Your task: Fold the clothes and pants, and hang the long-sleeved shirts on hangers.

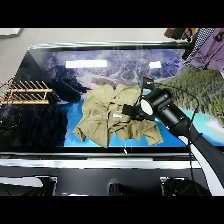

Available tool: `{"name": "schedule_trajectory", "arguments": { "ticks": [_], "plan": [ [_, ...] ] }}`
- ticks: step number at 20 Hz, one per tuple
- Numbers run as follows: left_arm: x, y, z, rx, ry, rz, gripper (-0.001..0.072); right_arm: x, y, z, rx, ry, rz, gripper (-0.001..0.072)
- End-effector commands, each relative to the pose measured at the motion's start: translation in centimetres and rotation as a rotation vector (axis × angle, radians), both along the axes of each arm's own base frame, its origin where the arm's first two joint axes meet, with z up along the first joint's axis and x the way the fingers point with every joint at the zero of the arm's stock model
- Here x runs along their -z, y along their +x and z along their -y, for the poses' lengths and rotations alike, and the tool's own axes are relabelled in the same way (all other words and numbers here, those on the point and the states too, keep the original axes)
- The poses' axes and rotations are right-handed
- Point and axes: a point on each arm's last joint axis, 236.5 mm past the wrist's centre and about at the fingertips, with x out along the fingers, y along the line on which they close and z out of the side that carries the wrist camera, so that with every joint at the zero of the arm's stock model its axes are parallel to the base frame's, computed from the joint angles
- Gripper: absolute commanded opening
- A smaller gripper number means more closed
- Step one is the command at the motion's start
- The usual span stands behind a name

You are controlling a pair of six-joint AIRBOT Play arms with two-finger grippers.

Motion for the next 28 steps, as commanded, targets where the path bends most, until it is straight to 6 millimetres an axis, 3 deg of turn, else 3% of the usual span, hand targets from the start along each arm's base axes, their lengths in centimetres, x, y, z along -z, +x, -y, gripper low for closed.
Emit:
{"name": "schedule_trajectory", "arguments": {
  "ticks": [1, 5, 8, 13, 18, 20, 23, 26, 28],
  "plan": [
    [0.4, -0.4, 0.9, 0.012, -0.03, -0.03, 0.0021, 0.0, 0.0, 0.0, 0.001, -0.001, -0.001, 0.0022],
    [-1.3, 1.2, 0.3, 0.023, -0.004, 0.009, 0.002, 0.0, 0.0, 0.0, 0.001, -0.002, 0.0, 0.0022],
    [-4.9, 3.6, -0.9, 0.002, 0.032, 0.071, 0.002, 0.0, 0.0, 0.0, 0.002, -0.001, 0.0, 0.0022],
    [-14.2, 7.4, -3.0, -0.144, 0.111, 0.243, 0.0019, -0.1, 0.5, 0.8, 0.001, -0.035, 0.023, 0.0022],
    [-25.1, 9.9, -2.3, -0.106, 0.239, 0.45, 0.0018, -0.3, 1.4, 2.1, 0.002, -0.093, 0.064, 0.0022],
    [-28.7, 10.3, -0.6, -0.071, 0.275, 0.516, 0.0017, -0.5, 1.9, 2.5, 0.003, -0.114, 0.085, 0.0021],
    [-31.9, 10.2, 4.5, 0.026, 0.274, 0.558, 0.0014, -0.9, 2.8, 3.3, 0.051, -0.132, 0.123, 0.0021],
    [-32.2, 8.7, 12.0, 0.166, 0.213, 0.558, 0.0013, -1.1, 3.1, 3.3, 0.061, -0.128, 0.14, 0.0021],
    [-30.7, 6.5, 16.9, 0.273, 0.168, 0.539, 0.0013, -1.1, 3.1, 3.4, 0.08, -0.125, 0.139, 0.0021]
  ]
}}
